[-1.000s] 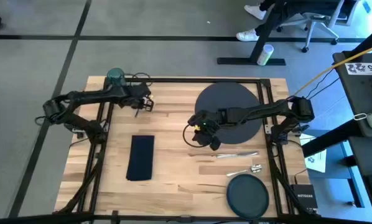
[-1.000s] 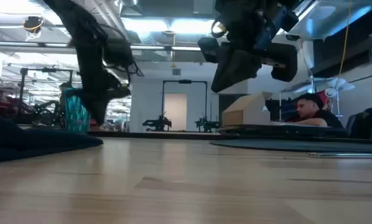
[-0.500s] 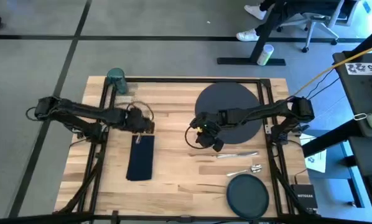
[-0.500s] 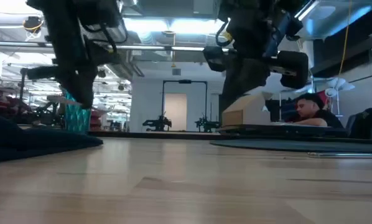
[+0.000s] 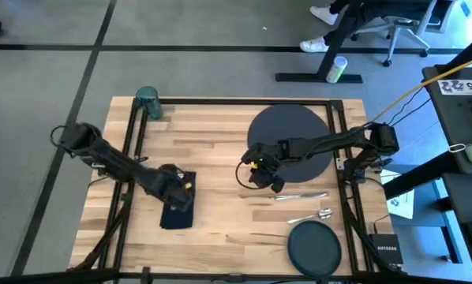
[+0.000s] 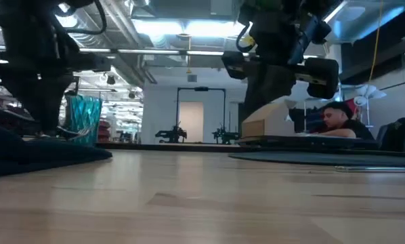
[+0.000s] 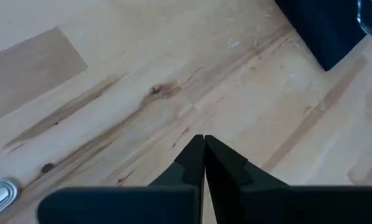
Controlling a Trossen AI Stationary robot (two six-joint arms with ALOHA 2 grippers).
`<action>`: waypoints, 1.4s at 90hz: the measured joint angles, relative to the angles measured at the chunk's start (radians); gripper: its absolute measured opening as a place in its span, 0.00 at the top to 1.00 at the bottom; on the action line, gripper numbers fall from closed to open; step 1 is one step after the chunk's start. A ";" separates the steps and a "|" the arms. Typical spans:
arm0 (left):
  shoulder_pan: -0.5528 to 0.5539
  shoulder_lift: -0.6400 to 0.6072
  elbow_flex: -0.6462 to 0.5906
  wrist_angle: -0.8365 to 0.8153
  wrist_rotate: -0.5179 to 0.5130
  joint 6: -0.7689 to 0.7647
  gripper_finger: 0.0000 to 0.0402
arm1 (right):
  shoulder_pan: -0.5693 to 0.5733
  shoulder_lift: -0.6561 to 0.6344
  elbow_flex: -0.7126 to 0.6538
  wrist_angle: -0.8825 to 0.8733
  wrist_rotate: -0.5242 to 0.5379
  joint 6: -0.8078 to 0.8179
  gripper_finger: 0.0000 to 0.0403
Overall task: Set table place
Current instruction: Put the silver fork on top of the black table napkin
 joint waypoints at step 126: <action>-0.050 0.207 0.088 0.038 0.059 -0.020 1.00 | 0.000 0.000 0.000 -0.004 -0.002 0.001 1.00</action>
